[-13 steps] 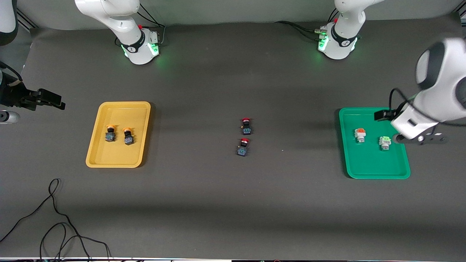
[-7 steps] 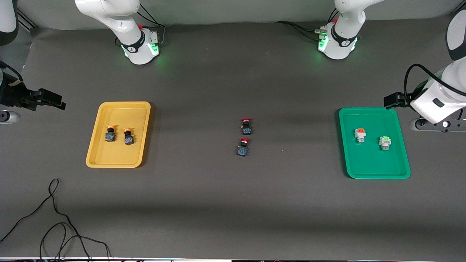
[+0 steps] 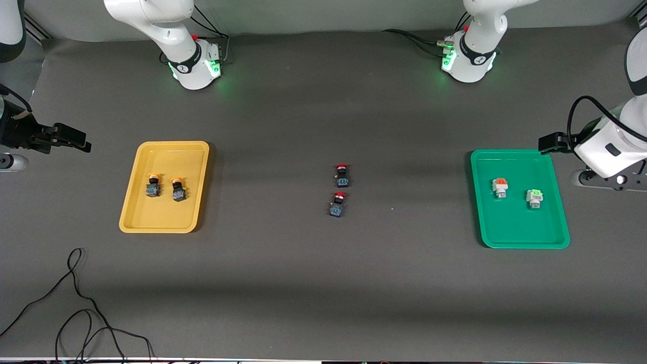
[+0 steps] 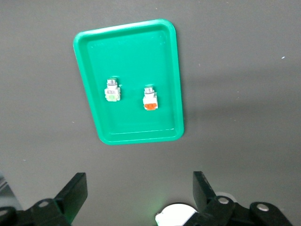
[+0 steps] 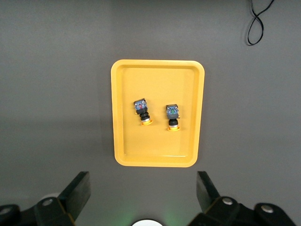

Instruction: Place green and yellow buttons in trays

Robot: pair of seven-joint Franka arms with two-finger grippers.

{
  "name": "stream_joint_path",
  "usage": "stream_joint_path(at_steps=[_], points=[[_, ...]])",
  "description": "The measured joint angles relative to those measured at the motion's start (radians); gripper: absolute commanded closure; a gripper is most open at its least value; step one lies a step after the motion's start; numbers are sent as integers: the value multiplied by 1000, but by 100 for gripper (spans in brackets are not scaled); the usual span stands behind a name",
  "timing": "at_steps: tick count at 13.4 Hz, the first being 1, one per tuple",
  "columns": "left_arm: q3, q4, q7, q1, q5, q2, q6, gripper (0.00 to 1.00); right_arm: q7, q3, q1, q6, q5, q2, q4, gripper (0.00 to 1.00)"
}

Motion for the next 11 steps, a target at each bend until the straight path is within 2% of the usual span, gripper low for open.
stream_joint_path(at_steps=[1,2,3,5,7,11], points=[[99,5,20,-91,-24,-3,11,0,0,0,0,0,0,0,0,0],[154,-1,32,-139,-38,-12,41,0,0,0,0,0,0,0,0,0],[172,-25,41,-155,-43,-31,86,0,0,0,0,0,0,0,0,0],[171,-100,48,-155,-48,-82,163,0,0,0,0,0,0,0,0,0],[155,-147,48,-155,-50,-116,186,0,0,0,0,0,0,0,0,0],[144,-168,48,-153,-50,-119,189,0,0,0,0,1,0,0,0,0]])
